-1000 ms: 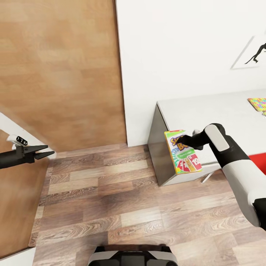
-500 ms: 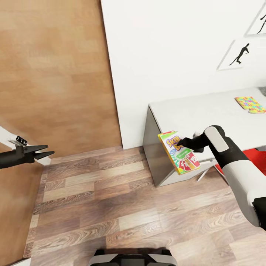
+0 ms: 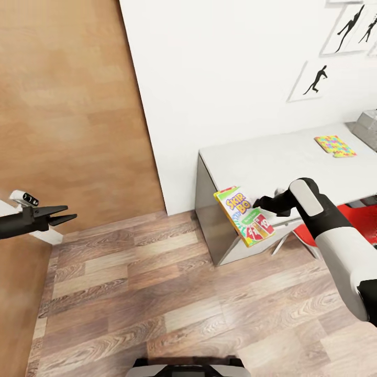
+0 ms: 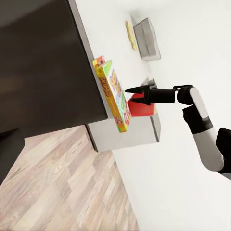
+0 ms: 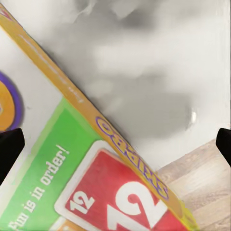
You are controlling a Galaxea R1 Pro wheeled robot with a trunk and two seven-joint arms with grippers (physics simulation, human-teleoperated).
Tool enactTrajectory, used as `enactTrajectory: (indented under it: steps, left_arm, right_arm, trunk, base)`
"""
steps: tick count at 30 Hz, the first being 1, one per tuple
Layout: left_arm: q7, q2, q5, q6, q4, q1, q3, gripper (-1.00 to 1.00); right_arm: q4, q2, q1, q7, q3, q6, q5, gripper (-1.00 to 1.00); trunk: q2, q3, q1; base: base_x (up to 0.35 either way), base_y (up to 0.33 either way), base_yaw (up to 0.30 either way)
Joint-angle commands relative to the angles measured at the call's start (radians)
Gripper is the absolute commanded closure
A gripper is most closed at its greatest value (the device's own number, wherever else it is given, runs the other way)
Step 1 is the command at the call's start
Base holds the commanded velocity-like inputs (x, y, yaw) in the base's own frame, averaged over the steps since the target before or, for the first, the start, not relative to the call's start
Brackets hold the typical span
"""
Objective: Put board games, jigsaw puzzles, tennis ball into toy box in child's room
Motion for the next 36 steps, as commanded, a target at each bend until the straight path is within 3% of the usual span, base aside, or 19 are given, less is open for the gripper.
enactTrajectory:
  steps: [1, 25, 36]
  left_arm:
    - [-0.004, 0.001, 0.000, 0.011, 0.000, 0.000, -0.001, -1.00]
    - [-0.004, 0.002, -0.001, 0.010, 0.000, 0.000, -0.001, -1.00]
    - [-0.004, 0.004, -0.004, 0.006, 0.000, 0.000, 0.003, -1.00]
  right_arm:
    - [-0.001, -0.001, -0.001, -0.010, 0.003, 0.001, -0.010, -1.00]
    - [-0.008, 0.023, -0.040, -0.011, -0.009, 0.001, -0.010, -1.00]
    - [-0.153, 0.006, -0.035, -0.011, -0.008, 0.001, -0.024, -1.00]
  trunk:
    - [-0.002, 0.000, 0.001]
    - [-0.002, 0.036, 0.001]
    - [-0.002, 0.052, 0.001]
  base:
    - [0.000, 0.000, -0.147]
    - [0.000, 0.000, -0.151]
    - [0.000, 0.000, -0.140]
